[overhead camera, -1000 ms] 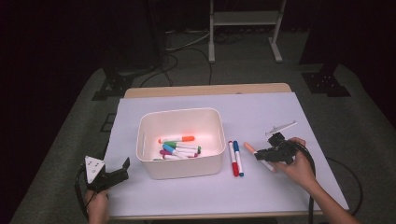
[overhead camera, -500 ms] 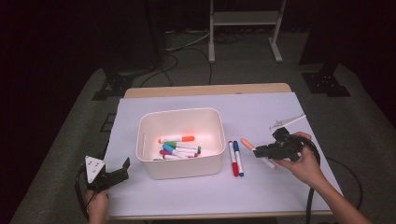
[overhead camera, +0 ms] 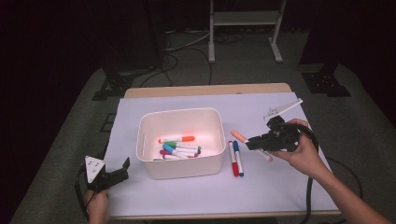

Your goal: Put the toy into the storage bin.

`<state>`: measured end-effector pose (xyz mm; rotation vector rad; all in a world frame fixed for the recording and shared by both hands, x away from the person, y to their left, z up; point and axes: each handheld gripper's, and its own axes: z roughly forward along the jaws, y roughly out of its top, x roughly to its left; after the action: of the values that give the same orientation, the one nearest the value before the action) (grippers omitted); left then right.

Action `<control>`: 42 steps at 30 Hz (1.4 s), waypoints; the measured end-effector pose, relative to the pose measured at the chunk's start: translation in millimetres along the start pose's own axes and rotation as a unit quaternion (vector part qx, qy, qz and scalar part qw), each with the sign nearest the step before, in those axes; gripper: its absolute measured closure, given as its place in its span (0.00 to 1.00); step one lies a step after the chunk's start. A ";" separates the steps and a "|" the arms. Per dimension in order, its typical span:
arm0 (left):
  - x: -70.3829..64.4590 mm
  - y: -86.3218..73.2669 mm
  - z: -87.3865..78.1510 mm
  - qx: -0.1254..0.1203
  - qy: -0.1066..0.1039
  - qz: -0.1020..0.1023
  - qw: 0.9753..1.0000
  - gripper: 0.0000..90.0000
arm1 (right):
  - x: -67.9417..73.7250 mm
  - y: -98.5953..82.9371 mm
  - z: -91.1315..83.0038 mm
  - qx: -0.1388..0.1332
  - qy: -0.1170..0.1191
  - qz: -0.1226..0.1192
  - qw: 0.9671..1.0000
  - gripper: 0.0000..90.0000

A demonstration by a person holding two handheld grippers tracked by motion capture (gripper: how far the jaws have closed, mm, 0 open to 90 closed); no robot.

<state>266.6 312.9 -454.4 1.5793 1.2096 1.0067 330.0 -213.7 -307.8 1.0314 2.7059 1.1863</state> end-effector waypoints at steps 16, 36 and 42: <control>0.2 0.1 -0.4 0.001 -0.001 0.000 1.000 0.00 | 43.5 63.2 17.8 0.016 0.049 -0.070 0.996 0.84; 0.1 0.1 -0.1 0.000 0.000 0.000 1.000 0.00 | 77.3 112.2 73.5 0.046 0.108 -0.127 0.985 0.84; 0.0 0.1 -0.4 0.000 -0.001 0.001 1.000 0.00 | 78.2 121.8 89.0 0.055 0.118 -0.132 0.983 0.84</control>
<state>266.3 313.0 -454.3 1.5812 1.2070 1.0070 360.8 -50.5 -272.1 0.5431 2.9975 1.1897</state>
